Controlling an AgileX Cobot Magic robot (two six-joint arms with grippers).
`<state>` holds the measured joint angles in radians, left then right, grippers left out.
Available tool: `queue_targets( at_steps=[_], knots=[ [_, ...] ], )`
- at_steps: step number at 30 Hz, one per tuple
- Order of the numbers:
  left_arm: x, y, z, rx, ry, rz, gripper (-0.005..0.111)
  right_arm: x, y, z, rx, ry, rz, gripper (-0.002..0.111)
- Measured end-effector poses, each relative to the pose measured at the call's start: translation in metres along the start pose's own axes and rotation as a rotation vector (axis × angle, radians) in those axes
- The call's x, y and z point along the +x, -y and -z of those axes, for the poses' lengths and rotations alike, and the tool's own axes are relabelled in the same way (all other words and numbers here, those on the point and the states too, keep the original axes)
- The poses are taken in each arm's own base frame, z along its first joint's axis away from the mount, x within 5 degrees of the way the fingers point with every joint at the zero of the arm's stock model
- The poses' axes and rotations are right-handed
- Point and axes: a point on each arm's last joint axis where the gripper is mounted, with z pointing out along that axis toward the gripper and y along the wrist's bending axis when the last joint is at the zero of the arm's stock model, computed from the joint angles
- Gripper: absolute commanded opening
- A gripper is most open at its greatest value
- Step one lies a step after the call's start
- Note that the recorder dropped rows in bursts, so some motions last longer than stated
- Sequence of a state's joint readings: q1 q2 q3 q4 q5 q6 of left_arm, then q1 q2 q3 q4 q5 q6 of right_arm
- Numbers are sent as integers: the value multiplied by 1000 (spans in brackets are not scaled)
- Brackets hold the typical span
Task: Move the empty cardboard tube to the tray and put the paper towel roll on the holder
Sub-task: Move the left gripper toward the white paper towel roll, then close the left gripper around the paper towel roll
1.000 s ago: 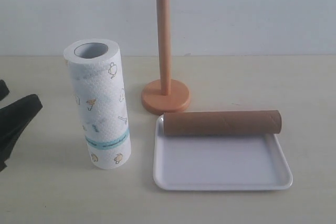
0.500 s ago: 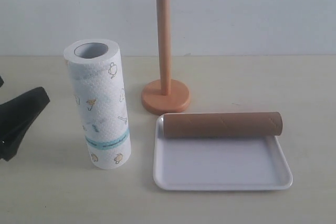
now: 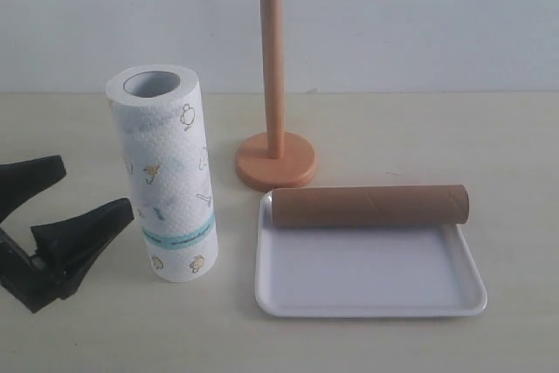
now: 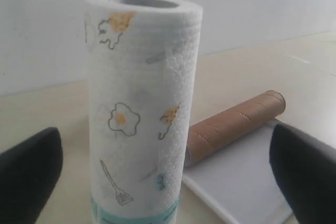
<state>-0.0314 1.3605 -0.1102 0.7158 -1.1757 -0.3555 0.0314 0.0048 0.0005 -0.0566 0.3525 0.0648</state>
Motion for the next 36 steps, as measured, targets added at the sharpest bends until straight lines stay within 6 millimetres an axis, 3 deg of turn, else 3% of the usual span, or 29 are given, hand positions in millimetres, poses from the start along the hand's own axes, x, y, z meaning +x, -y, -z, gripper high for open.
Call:
queue_targets(
  at_steps=[9, 15, 24, 30, 36],
  knots=[
    [19, -33, -44, 14, -71, -1, 110, 0, 0, 0, 0, 0, -1, 1],
    [23, -39, -67, 154, -95, -68, 110, 0, 0, 0, 0, 0, -1, 1],
    [4, -57, -91, 152, -19, -91, 110, 0, 0, 0, 0, 0, -1, 1],
    [-6, -44, -109, 236, 13, -107, 110, 0, 0, 0, 0, 0, -1, 1],
    [3, -39, -117, 266, -10, -91, 105, 0, 0, 0, 0, 0, -1, 1]
  ],
)
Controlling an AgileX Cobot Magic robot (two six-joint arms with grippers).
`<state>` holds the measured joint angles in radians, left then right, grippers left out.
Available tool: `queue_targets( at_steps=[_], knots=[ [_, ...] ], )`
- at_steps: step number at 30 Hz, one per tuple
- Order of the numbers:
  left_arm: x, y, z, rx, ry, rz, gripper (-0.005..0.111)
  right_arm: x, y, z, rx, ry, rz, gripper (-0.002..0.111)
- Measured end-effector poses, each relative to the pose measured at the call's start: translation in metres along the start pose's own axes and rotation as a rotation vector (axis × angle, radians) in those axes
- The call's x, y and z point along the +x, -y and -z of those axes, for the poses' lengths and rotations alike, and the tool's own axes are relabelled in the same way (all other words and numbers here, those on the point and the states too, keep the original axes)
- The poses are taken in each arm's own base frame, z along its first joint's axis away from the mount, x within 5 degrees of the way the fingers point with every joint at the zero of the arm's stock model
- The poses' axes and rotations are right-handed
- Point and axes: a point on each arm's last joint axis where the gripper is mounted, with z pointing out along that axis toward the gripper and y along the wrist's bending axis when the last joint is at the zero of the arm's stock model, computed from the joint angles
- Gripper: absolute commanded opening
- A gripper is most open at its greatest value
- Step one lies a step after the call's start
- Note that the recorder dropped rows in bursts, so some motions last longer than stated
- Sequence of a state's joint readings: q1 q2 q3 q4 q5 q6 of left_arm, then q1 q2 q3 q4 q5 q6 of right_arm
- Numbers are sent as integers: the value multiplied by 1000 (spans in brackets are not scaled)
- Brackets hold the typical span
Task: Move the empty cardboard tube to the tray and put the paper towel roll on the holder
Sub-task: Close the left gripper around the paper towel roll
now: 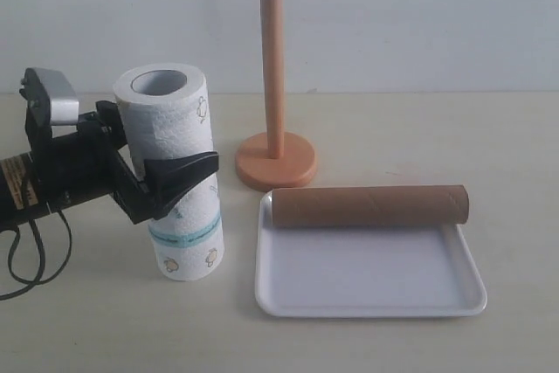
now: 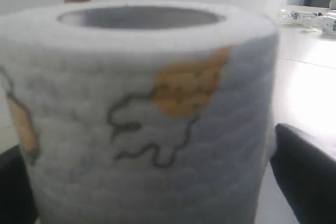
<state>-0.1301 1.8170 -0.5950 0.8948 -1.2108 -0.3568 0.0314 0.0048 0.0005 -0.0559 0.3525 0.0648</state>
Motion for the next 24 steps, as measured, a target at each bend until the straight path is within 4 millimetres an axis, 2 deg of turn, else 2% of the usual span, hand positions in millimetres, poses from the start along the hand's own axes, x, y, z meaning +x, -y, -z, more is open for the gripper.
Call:
queue_targets(
  at_steps=[2, 8, 11, 24],
  knots=[
    [3, 0, -1, 0, -8, 22, 94, 0, 0, 0, 0, 0, 0, 1],
    [4, -1, -1, 0, -10, 78, 24, 0, 0, 0, 0, 0, 0, 1],
    [4, -1, -1, 2, -10, 84, 4, 0, 0, 0, 0, 2, 0, 1],
    [4, -1, -1, -2, -8, 89, 4, -1, 0, 0, 0, 6, 0, 1]
  ],
)
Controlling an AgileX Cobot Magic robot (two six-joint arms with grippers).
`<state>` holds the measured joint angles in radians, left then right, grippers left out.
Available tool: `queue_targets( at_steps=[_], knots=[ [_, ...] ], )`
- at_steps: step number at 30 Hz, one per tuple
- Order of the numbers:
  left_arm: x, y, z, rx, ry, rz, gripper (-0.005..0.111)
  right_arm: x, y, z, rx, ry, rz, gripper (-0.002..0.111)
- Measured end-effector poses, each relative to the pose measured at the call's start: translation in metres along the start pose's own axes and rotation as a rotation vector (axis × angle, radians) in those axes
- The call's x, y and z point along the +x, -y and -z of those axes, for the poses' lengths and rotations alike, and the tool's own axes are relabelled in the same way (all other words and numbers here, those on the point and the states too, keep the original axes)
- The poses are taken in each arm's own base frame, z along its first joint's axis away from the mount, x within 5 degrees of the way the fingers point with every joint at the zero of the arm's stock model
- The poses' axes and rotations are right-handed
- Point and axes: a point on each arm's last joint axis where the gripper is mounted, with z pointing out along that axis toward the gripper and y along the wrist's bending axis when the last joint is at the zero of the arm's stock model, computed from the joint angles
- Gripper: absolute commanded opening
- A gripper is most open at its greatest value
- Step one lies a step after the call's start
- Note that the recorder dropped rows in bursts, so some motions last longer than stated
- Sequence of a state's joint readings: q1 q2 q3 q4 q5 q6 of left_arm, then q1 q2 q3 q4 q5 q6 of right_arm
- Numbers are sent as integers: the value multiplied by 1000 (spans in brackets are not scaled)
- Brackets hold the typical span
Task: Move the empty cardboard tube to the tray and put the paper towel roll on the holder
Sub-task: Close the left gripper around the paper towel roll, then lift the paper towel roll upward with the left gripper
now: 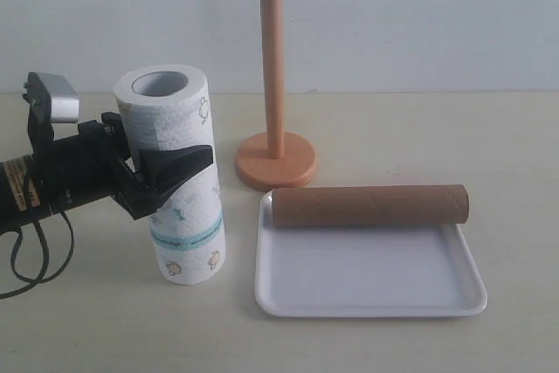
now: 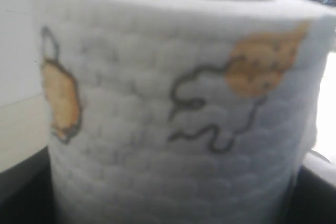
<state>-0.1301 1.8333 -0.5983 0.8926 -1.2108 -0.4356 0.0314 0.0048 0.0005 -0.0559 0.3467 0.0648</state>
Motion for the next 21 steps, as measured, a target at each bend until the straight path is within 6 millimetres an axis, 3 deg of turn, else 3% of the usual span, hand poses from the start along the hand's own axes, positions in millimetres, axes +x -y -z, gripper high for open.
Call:
queue_targets(
  at_steps=[4, 7, 14, 21],
  knots=[
    [-6, 1, 1, -4, -4, 15, 4, 0, 0, 0, 0, 0, 0, 1],
    [-26, 6, 6, -6, 36, 26, 4, 0, 0, 0, 0, 0, 0, 1],
    [-107, 17, 33, -51, 213, 50, 4, 0, 0, 0, 0, 0, 0, 1],
    [-185, 31, 50, -133, 110, -104, 4, 0, 0, 0, 0, 0, 0, 1]
  ],
)
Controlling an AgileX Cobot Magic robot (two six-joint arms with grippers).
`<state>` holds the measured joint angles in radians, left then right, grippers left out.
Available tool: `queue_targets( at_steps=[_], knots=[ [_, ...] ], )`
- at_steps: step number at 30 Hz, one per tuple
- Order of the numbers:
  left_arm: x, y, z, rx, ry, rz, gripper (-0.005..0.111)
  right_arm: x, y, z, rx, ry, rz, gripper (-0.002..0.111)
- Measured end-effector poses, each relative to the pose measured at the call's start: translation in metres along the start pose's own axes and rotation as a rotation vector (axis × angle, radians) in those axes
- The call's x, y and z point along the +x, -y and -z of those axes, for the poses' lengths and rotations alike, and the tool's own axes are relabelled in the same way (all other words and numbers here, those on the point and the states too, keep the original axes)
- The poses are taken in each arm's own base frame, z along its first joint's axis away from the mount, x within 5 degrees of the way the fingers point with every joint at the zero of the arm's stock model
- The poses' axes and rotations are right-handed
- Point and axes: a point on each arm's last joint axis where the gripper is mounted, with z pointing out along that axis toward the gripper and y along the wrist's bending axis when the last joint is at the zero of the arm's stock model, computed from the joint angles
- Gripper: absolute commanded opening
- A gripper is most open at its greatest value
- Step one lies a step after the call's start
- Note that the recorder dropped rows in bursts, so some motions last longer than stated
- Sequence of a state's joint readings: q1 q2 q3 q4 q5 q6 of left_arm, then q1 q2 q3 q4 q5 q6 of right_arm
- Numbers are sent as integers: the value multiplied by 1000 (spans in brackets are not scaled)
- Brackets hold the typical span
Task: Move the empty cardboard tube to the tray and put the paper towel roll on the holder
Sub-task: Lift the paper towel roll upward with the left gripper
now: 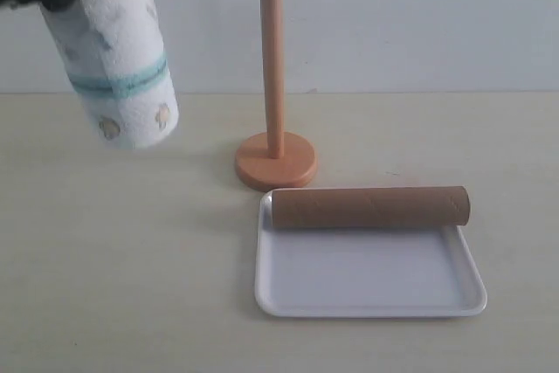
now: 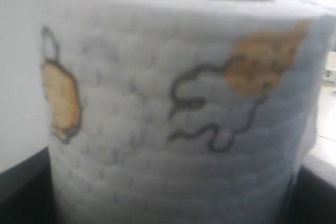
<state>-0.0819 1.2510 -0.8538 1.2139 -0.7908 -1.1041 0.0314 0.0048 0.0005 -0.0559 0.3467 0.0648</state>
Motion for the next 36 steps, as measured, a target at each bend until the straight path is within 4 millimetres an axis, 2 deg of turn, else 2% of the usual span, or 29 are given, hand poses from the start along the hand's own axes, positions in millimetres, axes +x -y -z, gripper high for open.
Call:
queue_targets(
  at_steps=[4, 5, 6, 7, 9, 12, 14, 16, 19, 20, 22, 31, 36],
  knots=[
    [-50, -1, -1, -1, 80, 22, 4, 0, 0, 0, 0, 0, 0, 1],
    [-75, 1, -3, 42, 122, 23, 4, 0, 0, 0, 0, 0, 0, 1],
    [-85, 3, -4, 73, 132, 22, 4, 0, 0, 0, 0, 0, 0, 1],
    [-106, 6, -6, 131, 146, 25, 4, 0, 0, 0, 0, 0, 0, 1],
    [-134, 8, -8, 166, 154, 10, 4, 0, 0, 0, 0, 0, 0, 1],
    [-160, -3, -15, 102, 166, -18, 4, 0, 0, 0, 0, 0, 0, 1],
    [-162, -12, -24, 85, 165, -16, 4, 0, 0, 0, 0, 0, 0, 1],
    [-152, -17, -42, 95, 142, -39, 4, 0, 0, 0, 0, 0, 0, 1],
    [-129, -7, -77, 122, 89, -156, 4, 0, 0, 0, 0, 0, 0, 1],
    [-123, 0, -90, 113, 84, -145, 4, 0, 0, 0, 0, 0, 0, 1],
    [-120, 5, -100, 85, 98, -106, 4, 0, 0, 0, 0, 0, 0, 1],
    [-125, -2, -126, 78, 144, -10, 4, 0, 0, 0, 0, 0, 0, 1],
    [-129, -3, -130, 84, 158, 3, 4, 0, 0, 0, 0, 0, 0, 1]
  ],
)
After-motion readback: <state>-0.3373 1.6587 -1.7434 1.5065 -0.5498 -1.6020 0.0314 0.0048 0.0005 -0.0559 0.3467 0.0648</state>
